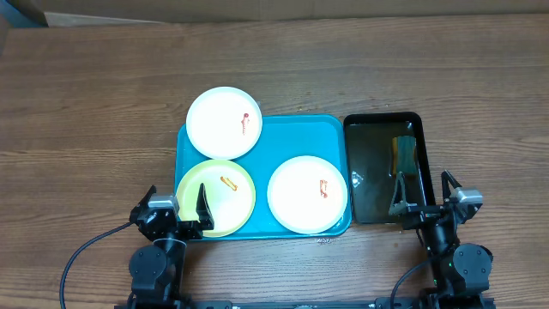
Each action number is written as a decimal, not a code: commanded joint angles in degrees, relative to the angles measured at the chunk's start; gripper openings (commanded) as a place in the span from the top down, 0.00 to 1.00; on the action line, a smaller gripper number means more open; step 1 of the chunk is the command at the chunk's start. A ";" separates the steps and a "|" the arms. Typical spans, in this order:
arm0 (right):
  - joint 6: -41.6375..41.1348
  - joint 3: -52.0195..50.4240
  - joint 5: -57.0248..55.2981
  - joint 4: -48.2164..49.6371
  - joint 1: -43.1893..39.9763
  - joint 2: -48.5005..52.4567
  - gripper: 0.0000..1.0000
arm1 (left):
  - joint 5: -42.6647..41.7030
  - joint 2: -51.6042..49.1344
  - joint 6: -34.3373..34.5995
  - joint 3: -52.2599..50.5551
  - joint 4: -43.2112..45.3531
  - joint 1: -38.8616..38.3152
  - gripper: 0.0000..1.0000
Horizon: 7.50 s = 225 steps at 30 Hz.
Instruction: Clean dirty plates on tray and stack at the side
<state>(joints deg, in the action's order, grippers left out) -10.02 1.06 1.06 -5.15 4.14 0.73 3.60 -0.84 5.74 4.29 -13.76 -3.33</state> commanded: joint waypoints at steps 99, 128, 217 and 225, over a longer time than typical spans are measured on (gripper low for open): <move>-1.46 55.82 19.30 -37.92 -0.15 38.07 0.00 | -25.81 -46.60 -1.75 64.89 -42.62 0.31 0.00; -2.97 80.21 -1.16 -61.13 0.07 102.88 0.30 | -12.02 -100.85 18.75 72.65 -44.92 -22.21 0.40; -3.54 73.61 -0.98 -55.49 -0.02 111.49 0.45 | -8.96 -104.61 20.28 68.91 -38.16 -22.36 0.34; -3.52 73.50 0.28 -55.76 0.68 111.49 0.62 | -8.98 -104.63 20.28 68.54 -38.16 -22.62 0.36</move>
<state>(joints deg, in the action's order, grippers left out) -13.47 75.16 0.67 -61.10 4.25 112.14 -6.15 -104.73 25.19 73.54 -52.05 -25.43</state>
